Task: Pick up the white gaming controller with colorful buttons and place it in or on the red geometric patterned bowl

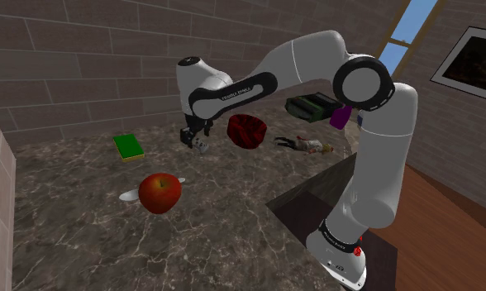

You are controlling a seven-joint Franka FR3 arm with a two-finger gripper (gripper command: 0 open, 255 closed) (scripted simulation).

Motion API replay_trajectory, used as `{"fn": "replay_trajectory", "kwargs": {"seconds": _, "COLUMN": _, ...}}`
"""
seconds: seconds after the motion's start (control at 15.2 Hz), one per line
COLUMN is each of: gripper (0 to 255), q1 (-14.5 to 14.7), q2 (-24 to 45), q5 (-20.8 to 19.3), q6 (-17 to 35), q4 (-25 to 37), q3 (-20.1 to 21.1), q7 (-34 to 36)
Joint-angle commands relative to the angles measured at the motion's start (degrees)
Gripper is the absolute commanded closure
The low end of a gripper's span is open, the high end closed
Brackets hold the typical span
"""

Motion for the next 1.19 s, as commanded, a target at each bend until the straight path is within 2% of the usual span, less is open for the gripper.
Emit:
{"fn": "replay_trajectory", "kwargs": {"seconds": 0.0, "gripper": 0, "q1": -0.08, "q2": 0.74, "q5": -0.32, "q6": 1.12, "q4": -0.36, "q3": -0.17, "q7": 0.21}}
{"fn": "replay_trajectory", "kwargs": {"seconds": 0.2, "gripper": 0, "q1": -0.25, "q2": 1.59, "q5": -0.73, "q6": 2.76, "q4": -1.15, "q3": -0.42, "q7": 0.47}}
{"fn": "replay_trajectory", "kwargs": {"seconds": 0.66, "gripper": 0, "q1": -0.25, "q2": 1.58, "q5": -0.73, "q6": 2.75, "q4": -1.15, "q3": -0.42, "q7": 0.46}}
{"fn": "replay_trajectory", "kwargs": {"seconds": 0.73, "gripper": 255, "q1": -0.25, "q2": 1.58, "q5": -0.73, "q6": 2.75, "q4": -1.15, "q3": -0.42, "q7": 0.46}}
{"fn": "replay_trajectory", "kwargs": {"seconds": 1.12, "gripper": 255, "q1": -0.23, "q2": 1.6, "q5": -0.74, "q6": 2.76, "q4": -1.14, "q3": -0.42, "q7": 0.48}}
